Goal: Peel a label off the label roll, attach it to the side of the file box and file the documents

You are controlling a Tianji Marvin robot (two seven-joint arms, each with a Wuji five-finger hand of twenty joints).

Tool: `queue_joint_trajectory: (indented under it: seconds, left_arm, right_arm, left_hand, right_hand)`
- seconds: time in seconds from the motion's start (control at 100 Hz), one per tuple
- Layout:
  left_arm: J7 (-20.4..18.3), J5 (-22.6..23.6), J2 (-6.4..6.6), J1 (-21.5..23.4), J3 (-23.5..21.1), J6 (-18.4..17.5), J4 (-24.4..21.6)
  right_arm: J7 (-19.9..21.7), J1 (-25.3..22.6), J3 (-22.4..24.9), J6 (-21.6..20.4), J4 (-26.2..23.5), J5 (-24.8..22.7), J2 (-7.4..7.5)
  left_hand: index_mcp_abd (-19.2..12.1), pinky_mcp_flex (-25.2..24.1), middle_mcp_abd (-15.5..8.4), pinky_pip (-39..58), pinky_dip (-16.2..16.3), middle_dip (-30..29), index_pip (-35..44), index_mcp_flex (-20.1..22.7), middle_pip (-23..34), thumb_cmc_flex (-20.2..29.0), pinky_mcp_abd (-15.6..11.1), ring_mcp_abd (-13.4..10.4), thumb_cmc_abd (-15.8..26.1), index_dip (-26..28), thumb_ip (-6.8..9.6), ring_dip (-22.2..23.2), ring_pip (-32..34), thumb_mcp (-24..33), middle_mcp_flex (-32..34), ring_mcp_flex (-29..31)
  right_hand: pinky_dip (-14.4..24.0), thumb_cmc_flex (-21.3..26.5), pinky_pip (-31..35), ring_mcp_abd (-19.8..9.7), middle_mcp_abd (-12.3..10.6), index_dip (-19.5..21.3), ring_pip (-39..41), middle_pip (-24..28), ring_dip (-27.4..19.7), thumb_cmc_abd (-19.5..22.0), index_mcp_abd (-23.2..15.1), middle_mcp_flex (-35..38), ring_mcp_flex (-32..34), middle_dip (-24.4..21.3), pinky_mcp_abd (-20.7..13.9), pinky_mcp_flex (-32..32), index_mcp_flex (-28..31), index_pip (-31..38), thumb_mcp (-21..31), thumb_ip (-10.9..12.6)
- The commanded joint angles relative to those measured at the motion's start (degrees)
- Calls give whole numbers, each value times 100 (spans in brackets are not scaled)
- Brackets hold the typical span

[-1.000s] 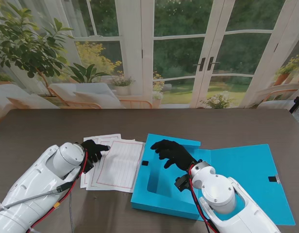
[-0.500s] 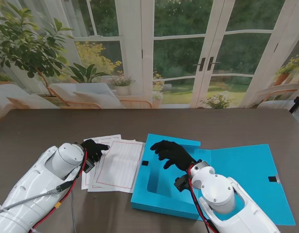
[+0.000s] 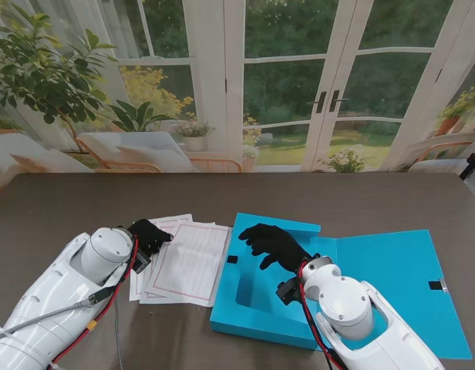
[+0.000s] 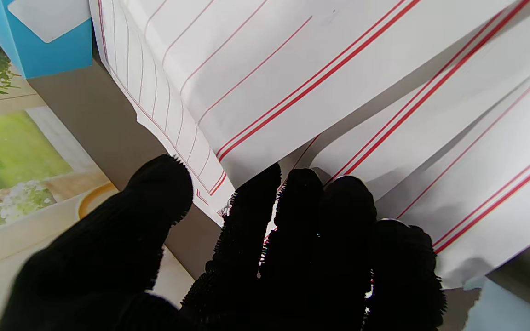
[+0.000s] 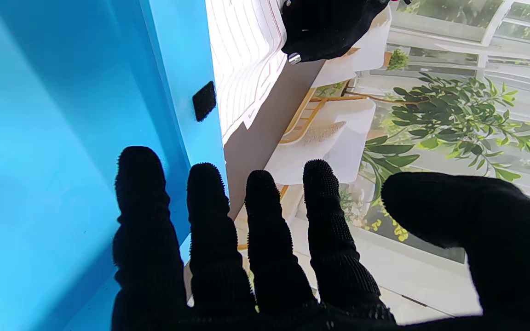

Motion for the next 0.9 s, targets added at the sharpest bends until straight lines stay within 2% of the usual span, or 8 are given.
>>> queue_joint_trajectory:
  seconds: [0.0, 0.16, 0.3, 0.51, 0.6, 0.64, 0.67, 0.89]
  left_arm:
    - [-69, 15, -48, -18, 0, -23, 23]
    - [-34, 97, -46, -34, 27, -64, 48]
    - [-35, 66, -52, -31, 36, -85, 61]
    - [45, -40, -94, -29, 37, -146, 161]
    - [100, -77, -114, -20, 23, -157, 187]
    - [121, -89, -121, -15, 17, -168, 197]
    - [132, -102, -125, -10, 10, -178, 203]
    - [256, -218, -171, 38, -53, -242, 193]
  right_arm:
    - [84, -17, -19, 29, 5, 22, -30]
    - [83, -14, -20, 60, 6, 47, -35]
    - [85, -13, -19, 82, 8, 72, -38]
    - [87, -8, -21, 110, 17, 112, -44]
    - [84, -4, -23, 120, 21, 136, -48]
    - [83, -3, -23, 124, 23, 145, -50]
    - [81, -2, -24, 126, 26, 150, -51]
    - [86, 3, -28, 145, 37, 187, -55]
  left_hand:
    - [-173, 114, -109, 286, -95, 127, 538, -208, 229, 293, -146, -111, -383, -52, -288, 3, 345, -45, 140, 235]
    - [-307, 218, -249, 365, -165, 289, 1262, -470, 519, 727, -184, -263, -649, -75, -283, 0, 521, -121, 179, 354]
    - [-308, 258, -312, 385, -194, 379, 1470, -529, 669, 812, -177, -335, -766, -28, -253, 5, 605, -49, 213, 416]
    - [-344, 420, -429, 461, -245, 521, 1722, -435, 908, 851, -118, -405, -871, 19, -260, -14, 722, 83, 405, 636]
    - [-441, 583, -535, 568, -369, 725, 1973, -364, 999, 897, -47, -451, -899, 20, -292, -97, 781, 194, 602, 828]
    - [-491, 652, -585, 599, -402, 740, 2055, -311, 992, 909, -29, -452, -918, 33, -299, -122, 782, 195, 698, 922]
    - [-523, 687, -610, 672, -555, 852, 2137, -290, 933, 914, -31, -461, -937, -26, -318, -174, 786, 255, 774, 968]
    - [-557, 1050, -746, 908, -729, 924, 2262, -196, 781, 966, 36, -500, -904, -10, -345, -224, 768, 372, 1159, 1368]
  right_hand:
    - [110, 52, -151, 6, 30, -116, 29, -13, -45, 164, -27, 63, 66, 2, -82, -2566, 134, -3, -159, 186]
    - [117, 62, -155, 1, 38, -117, 33, -9, -45, 173, -7, 56, 65, 1, -85, -2563, 141, -1, -161, 197]
    - [121, 70, -159, 2, 41, -119, 33, -6, -47, 184, -5, 56, 58, -1, -86, -2565, 140, -5, -163, 206]
    - [128, 85, -167, 10, 49, -121, 32, 0, -49, 200, 8, 51, 52, -2, -95, -2572, 144, -8, -165, 220]
    - [130, 85, -168, 9, 56, -122, 31, -1, -50, 207, 18, 40, 44, -3, -100, -2570, 145, -9, -168, 224]
    - [131, 85, -169, -1, 54, -121, 34, 3, -49, 211, 10, 45, 48, -2, -101, -2573, 150, -8, -172, 224]
    - [132, 91, -169, 7, 62, -121, 33, 0, -50, 206, 17, 38, 45, -4, -100, -2571, 152, -8, -169, 228]
    - [137, 89, -174, 11, 69, -119, 36, 5, -51, 225, 26, 37, 44, -6, -101, -2577, 164, -5, -179, 234]
